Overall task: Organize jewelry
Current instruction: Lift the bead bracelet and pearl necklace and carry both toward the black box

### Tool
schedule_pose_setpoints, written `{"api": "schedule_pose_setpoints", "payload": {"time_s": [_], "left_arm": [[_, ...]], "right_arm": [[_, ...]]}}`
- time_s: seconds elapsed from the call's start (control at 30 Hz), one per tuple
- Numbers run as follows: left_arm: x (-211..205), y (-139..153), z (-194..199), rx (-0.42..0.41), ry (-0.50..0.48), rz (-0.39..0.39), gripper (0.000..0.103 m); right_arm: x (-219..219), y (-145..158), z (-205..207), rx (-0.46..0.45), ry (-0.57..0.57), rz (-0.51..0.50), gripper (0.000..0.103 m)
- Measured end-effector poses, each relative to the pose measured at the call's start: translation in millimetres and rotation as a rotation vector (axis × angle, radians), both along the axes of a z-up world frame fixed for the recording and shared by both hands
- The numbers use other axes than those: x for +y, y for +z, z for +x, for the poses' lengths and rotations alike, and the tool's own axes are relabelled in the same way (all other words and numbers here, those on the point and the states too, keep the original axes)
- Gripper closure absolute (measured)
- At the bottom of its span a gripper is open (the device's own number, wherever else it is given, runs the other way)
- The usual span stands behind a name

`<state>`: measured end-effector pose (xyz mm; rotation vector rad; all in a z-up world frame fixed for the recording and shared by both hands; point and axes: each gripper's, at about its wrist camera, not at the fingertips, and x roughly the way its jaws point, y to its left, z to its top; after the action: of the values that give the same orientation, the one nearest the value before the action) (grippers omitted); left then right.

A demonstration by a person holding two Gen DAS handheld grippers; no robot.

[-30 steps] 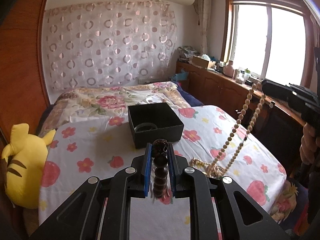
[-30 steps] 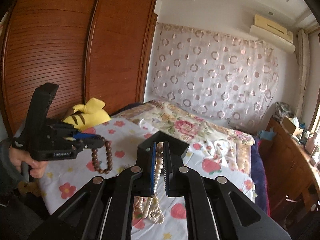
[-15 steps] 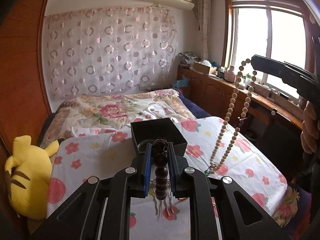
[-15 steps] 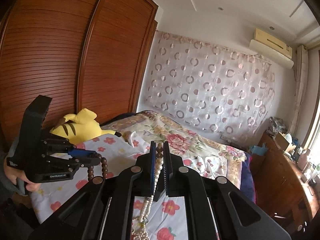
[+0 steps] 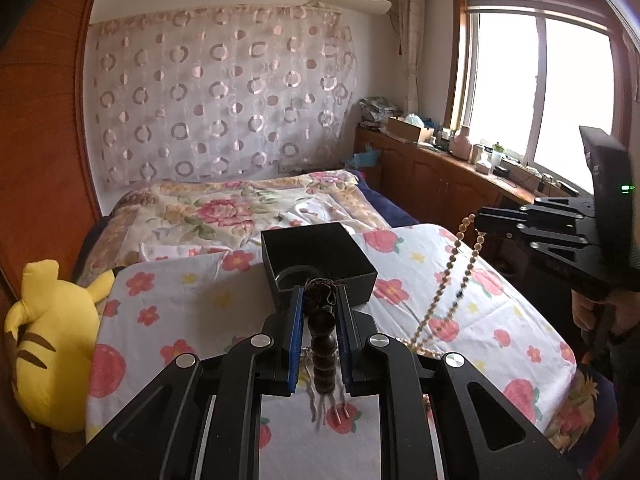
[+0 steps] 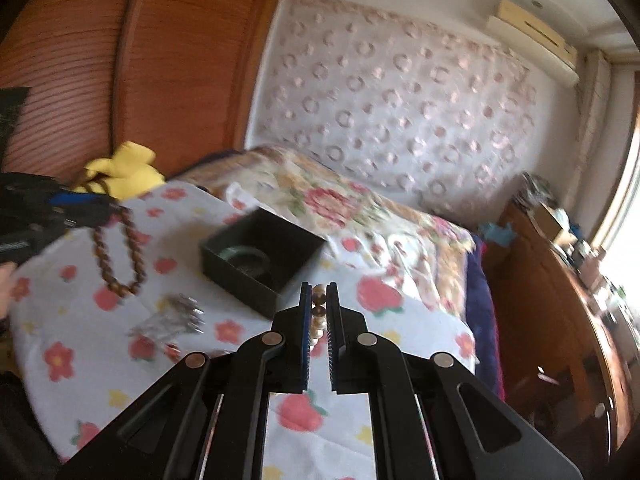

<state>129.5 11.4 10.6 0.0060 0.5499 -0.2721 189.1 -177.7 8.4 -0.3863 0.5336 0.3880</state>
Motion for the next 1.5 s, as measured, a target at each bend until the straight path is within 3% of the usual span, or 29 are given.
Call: {"api": "schedule_pose_setpoints", "payload": {"time_s": [0.33, 0.4, 0.63, 1.07, 1.17, 1.27, 1.33, 1.5], "left_arm": [[-5.5, -6.5, 0.5, 0.012, -0.009, 0.006, 0.089], [-4.9, -7.1, 1.3, 0.014, -0.008, 0.007, 0.089], [-5.9, -11.0, 4.3, 0.023, -0.008, -0.001, 0.089], [-6.5, -18.0, 1.3, 0.028, -0.014, -0.003, 0.089], [-7.3, -20.2, 0.3, 0.032, -0.016, -0.007, 0.089], [-8.8, -20.8, -1.5, 0.032, -0.023, -0.003, 0.089], [-9.1, -21.1, -3.0, 0.032, -0.026, -0.004, 0.089], [-10.2, -22.3, -3.9, 0.036, -0.031, 0.002, 0.089]], "right_arm": [[-40.1, -31.8, 14.4, 0.005, -0.157, -0.037, 0.095], [-41.5, -14.8, -3.5, -0.039, -0.12, 0.027, 0.095], [-12.6, 37.7, -41.2, -0.14, 0.017, 0.043, 0.095], [4.6, 107.5, -65.0, -0.267, 0.084, 0.046, 0.095], [8.4, 96.6, -56.3, -0.199, 0.087, 0.035, 0.095], [18.5, 62.0, -38.5, -0.095, 0.087, -0.052, 0.095], [13.8, 60.1, -35.3, -0.065, 0.074, -0.007, 0.095], [8.1, 45.8, -29.2, -0.039, 0.038, -0.051, 0.095]]}}
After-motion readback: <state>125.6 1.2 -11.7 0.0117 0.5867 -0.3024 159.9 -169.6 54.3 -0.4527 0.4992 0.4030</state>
